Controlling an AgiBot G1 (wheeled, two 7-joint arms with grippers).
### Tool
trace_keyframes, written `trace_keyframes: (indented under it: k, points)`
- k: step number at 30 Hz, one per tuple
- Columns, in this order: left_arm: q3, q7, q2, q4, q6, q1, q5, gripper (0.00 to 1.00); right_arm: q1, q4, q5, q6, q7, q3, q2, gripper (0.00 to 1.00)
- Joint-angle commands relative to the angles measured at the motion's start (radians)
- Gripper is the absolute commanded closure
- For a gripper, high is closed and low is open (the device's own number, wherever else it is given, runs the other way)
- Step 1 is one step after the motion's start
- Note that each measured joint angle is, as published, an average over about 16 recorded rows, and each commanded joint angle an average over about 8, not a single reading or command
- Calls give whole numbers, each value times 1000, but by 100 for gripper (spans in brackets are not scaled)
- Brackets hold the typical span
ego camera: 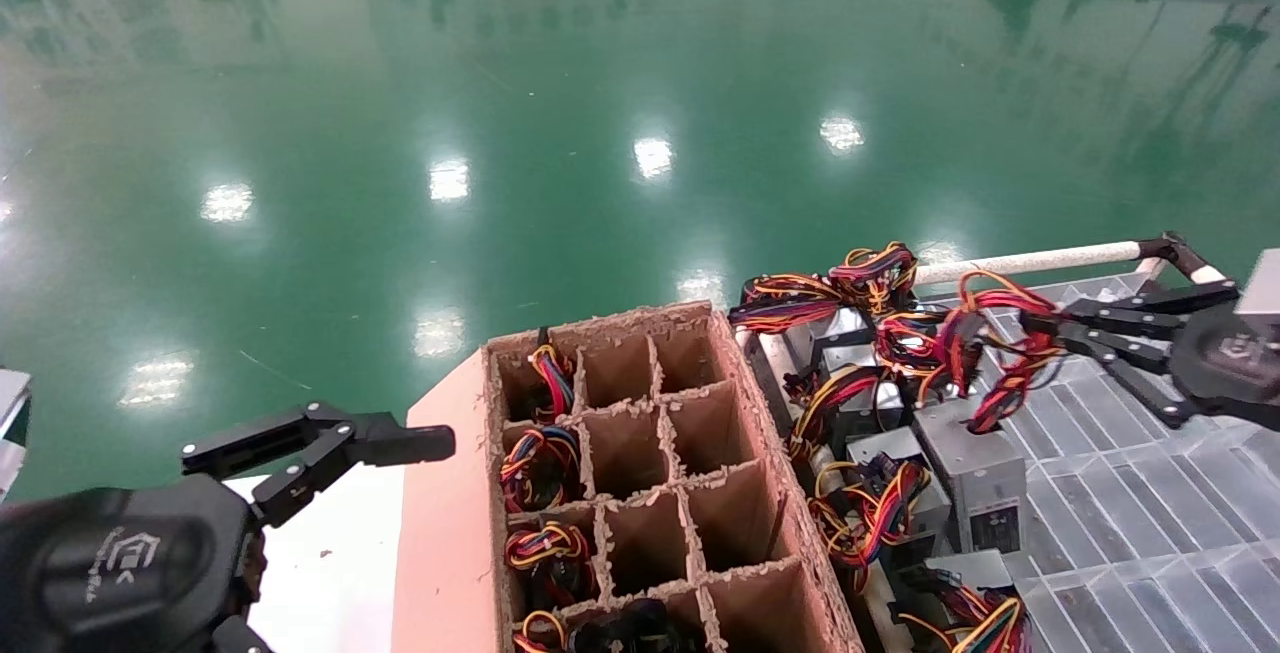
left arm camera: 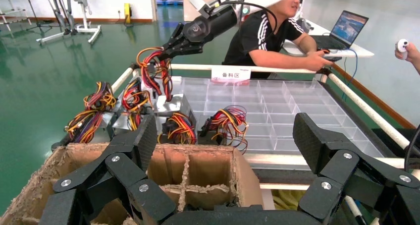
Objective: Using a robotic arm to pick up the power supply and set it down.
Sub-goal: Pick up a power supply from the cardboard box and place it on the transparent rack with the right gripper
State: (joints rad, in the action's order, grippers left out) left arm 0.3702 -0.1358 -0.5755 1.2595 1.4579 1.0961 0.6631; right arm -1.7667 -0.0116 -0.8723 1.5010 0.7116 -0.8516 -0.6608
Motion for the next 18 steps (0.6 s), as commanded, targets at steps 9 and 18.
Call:
trace_keyframes:
  k: [9,18]
  points:
    - [0,0,0,0,0,0,0,0,3,-2,11,19,-4,7,-21,100]
    - [0,0,0,0,0,0,0,0,38,10,41,48,-7,28,-28,100]
